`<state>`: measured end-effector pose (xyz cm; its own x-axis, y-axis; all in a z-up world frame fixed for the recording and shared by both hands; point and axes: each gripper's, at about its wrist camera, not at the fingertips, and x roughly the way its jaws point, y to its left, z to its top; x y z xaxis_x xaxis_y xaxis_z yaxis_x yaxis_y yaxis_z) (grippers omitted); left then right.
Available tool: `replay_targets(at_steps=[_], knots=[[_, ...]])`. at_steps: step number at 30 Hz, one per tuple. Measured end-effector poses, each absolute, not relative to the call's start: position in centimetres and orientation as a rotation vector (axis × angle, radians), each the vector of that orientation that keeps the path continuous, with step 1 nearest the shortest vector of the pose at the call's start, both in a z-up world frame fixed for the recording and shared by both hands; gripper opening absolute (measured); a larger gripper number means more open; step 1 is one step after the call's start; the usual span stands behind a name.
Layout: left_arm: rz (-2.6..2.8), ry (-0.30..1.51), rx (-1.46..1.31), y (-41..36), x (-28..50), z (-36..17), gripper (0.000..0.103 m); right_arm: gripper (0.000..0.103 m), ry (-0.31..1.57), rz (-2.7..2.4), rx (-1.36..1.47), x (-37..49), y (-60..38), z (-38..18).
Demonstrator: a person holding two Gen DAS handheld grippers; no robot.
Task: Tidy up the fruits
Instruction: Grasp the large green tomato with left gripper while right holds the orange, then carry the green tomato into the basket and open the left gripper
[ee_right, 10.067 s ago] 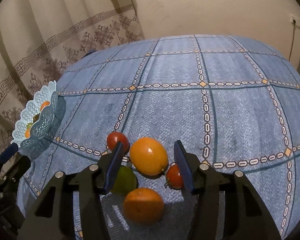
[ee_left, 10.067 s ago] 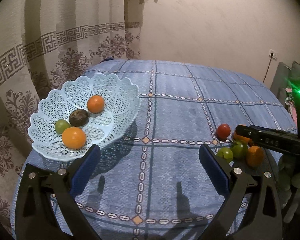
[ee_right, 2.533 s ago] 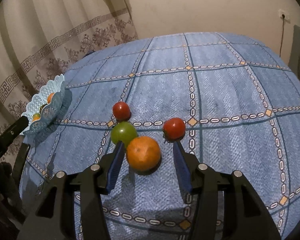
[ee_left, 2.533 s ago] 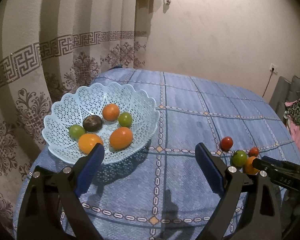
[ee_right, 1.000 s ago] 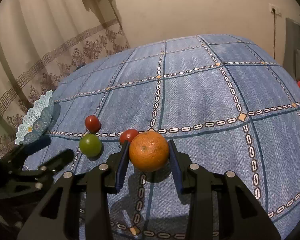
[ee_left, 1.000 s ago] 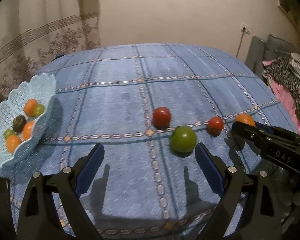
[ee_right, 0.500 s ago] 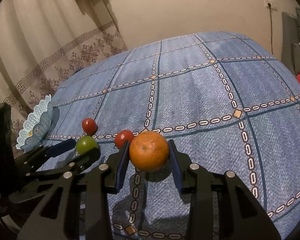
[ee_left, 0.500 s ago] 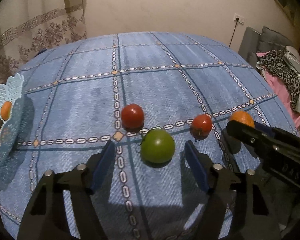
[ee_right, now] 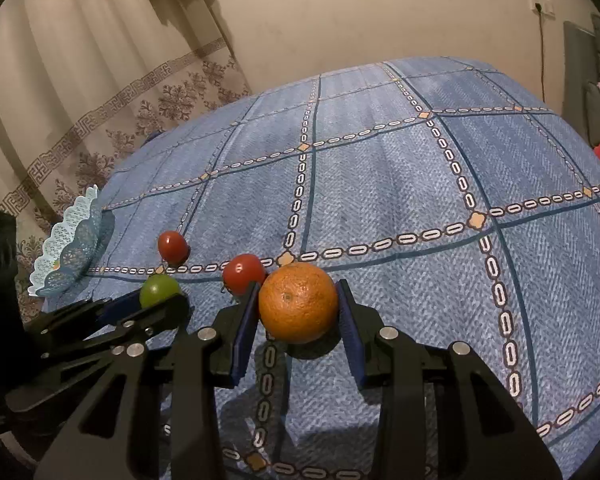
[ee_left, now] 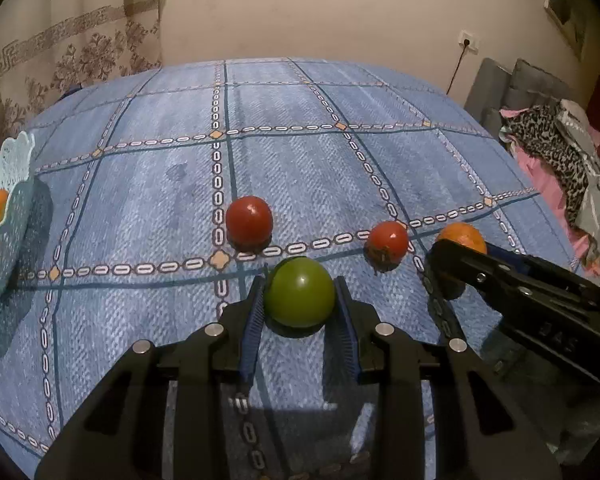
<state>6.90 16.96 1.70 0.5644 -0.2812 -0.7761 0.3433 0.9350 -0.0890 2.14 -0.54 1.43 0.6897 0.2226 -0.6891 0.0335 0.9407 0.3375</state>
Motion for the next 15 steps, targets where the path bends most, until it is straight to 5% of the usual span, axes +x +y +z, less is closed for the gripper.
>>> replay_targets(at_steps=[15], knots=[[-0.299, 0.847, 0.04, 19.7, 5.5, 3.5, 0.035, 0.038, 0.813, 0.101, 0.335, 2.4, -0.6, 1.0]])
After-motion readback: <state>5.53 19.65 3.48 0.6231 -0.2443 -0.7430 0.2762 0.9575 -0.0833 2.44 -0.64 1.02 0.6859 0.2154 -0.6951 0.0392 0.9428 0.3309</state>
